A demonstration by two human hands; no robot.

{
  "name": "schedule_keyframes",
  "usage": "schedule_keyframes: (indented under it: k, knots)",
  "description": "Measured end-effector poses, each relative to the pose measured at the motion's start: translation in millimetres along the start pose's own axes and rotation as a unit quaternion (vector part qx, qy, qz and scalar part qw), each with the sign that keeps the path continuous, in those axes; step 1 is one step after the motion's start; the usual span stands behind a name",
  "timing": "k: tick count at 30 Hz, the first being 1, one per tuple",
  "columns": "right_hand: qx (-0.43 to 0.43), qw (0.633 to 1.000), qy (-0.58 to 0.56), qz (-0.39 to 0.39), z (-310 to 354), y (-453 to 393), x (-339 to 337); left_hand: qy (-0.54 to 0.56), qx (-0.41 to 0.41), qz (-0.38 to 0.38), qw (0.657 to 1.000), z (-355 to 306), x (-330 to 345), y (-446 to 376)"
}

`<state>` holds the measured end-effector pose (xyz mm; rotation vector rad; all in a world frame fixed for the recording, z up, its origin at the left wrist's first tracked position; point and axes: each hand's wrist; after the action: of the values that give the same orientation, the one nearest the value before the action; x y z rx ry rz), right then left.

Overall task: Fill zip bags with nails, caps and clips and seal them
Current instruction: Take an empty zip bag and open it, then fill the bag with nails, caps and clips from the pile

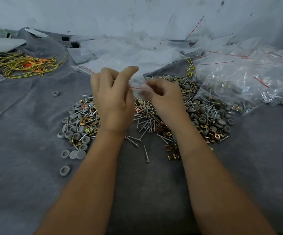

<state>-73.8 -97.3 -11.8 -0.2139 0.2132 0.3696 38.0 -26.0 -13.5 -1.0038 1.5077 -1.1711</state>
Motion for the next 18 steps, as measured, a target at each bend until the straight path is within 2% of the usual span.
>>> schedule_keyframes:
  k: [2,5,7,9,12,14,18]
  knots:
    - [-0.030,0.994,-0.062,0.085,3.4,2.3,-0.9,-0.023,0.041,-0.008,0.999,1.3,-1.4,-0.7]
    - [0.004,0.996,-0.035,0.084,1.9,2.0,-2.1,-0.088,0.006,0.042,0.995,9.9,-2.8,0.3]
    - [0.034,0.998,0.049,0.035,-1.5,1.1,-3.3,-0.119,-0.034,0.118,0.985,17.0,-1.7,2.8]
    - [0.035,0.983,0.179,-0.010,-4.0,1.4,-5.0,-0.095,-0.101,0.219,0.966,21.1,3.7,7.6]
    - [0.013,0.938,0.345,0.002,-5.7,2.3,-6.5,-0.044,-0.222,0.308,0.924,26.8,13.7,16.6]
    - [-0.006,0.916,0.400,0.006,-5.9,2.9,-5.5,-0.022,-0.263,0.308,0.914,29.0,16.3,19.3]
    - [-0.027,0.907,0.419,-0.004,-5.4,2.4,-5.1,0.007,-0.288,0.266,0.920,32.0,16.7,19.6]
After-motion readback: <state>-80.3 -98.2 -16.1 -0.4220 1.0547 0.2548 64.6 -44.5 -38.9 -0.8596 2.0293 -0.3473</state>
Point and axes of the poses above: each hand's wrist, its own y-axis away from the middle knuckle, its own x-axis out of the palm, z = x × y, and after that the axes turned 15 degrees about x, right-handed
